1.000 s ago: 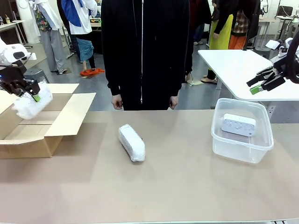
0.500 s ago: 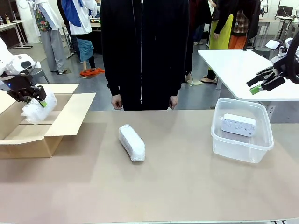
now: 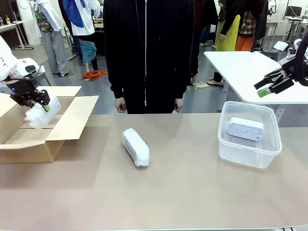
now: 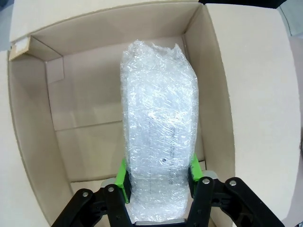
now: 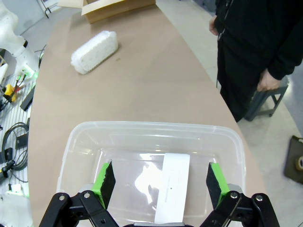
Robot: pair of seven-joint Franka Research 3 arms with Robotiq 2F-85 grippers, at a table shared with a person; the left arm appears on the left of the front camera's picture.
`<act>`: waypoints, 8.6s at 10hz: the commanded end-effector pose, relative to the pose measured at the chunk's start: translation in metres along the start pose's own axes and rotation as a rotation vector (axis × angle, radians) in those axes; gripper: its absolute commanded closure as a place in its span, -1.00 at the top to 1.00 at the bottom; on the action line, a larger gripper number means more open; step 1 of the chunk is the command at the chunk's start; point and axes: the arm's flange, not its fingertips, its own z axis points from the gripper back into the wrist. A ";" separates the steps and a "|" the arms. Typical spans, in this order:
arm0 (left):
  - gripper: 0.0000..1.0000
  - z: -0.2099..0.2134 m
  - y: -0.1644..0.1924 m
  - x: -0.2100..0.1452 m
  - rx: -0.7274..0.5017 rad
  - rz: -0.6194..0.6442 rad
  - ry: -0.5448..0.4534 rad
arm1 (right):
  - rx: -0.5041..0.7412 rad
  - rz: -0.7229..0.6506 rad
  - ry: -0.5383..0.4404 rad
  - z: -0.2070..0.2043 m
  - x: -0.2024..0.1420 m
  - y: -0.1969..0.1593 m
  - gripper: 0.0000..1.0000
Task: Separate and place wrapped and unwrapped clocks.
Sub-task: If the picked Digital clock is wrapped, place it in the Package Box ; if not, place it in the Organizing box, then pick up the Digital clock indicated by the person.
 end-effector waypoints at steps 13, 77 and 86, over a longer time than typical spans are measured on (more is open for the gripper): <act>1.00 0.061 -0.006 -0.008 0.028 -0.037 -0.043 | 0.001 0.000 -0.001 0.000 0.000 0.001 1.00; 1.00 0.140 0.083 -0.081 -0.534 -1.161 -0.433 | 0.001 0.000 -0.001 0.000 0.000 0.001 1.00; 1.00 0.140 0.083 -0.081 -0.534 -1.161 -0.433 | 0.001 0.000 -0.001 0.000 0.000 0.001 1.00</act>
